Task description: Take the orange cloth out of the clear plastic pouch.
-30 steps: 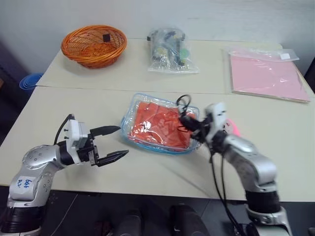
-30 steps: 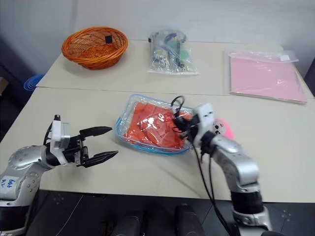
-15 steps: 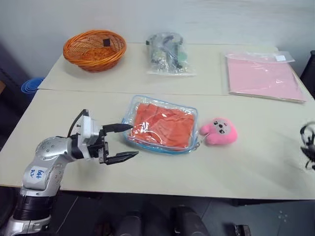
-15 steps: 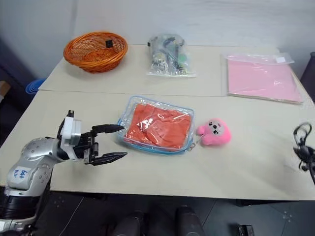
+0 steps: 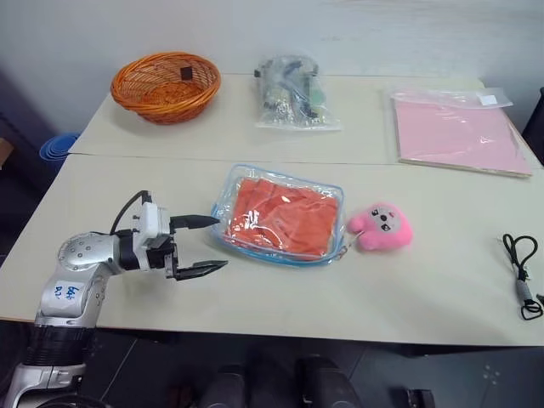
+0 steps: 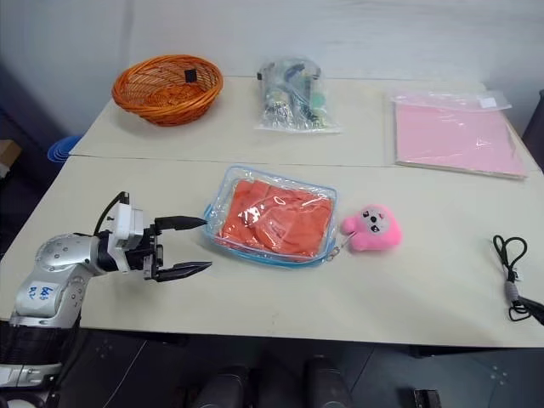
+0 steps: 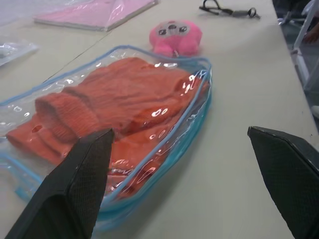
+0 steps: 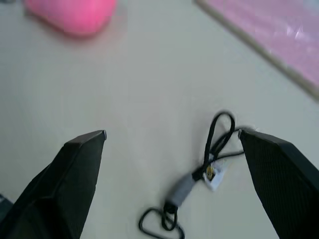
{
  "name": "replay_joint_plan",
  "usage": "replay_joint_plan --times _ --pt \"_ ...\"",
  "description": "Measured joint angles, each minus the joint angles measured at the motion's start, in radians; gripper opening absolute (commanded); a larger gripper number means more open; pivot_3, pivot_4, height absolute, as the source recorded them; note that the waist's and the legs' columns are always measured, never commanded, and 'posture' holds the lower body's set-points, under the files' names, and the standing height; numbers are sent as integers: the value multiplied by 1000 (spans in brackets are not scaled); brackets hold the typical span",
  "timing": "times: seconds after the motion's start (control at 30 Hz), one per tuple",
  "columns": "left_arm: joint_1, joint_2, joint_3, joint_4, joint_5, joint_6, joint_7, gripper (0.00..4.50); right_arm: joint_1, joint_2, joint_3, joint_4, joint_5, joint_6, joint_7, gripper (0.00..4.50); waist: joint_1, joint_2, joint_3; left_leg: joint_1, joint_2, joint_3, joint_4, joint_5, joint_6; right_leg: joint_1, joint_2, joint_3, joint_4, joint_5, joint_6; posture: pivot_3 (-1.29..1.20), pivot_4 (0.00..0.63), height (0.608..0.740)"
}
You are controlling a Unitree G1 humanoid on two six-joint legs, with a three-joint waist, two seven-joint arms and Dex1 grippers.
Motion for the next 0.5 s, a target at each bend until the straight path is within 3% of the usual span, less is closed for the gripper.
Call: replay_joint_plan --times 0.1,0.27,0.4,0.5 --pt "-34 -2 -45 10 41 -51 -27 4500 28 78 44 -192 35 5 -7 4482 5 -1 0 0 0 -1 0 0 0 -1 0 0 0 0 0 0 150 740" --pt "-126 -64 -161 34 167 -142 -8 4500 52 244 321 -501 -15 -40 -65 4482 17 0 -1 -4 -1 -1 2 1 -2 -4 -1 0 2 1 2 0 150 740" --pt "-195 -66 -234 138 305 -290 17 4500 103 323 410 -564 -58 -105 -93 4482 18 0 0 -4 -2 0 2 1 -3 -4 -1 0 2 1 2 0 150 740" --pt "-250 -32 -230 266 329 -383 0 4500 170 349 430 -566 -83 -153 -91 4482 15 0 0 -4 -2 0 2 0 -2 -5 -1 0 2 1 2 0 150 740"
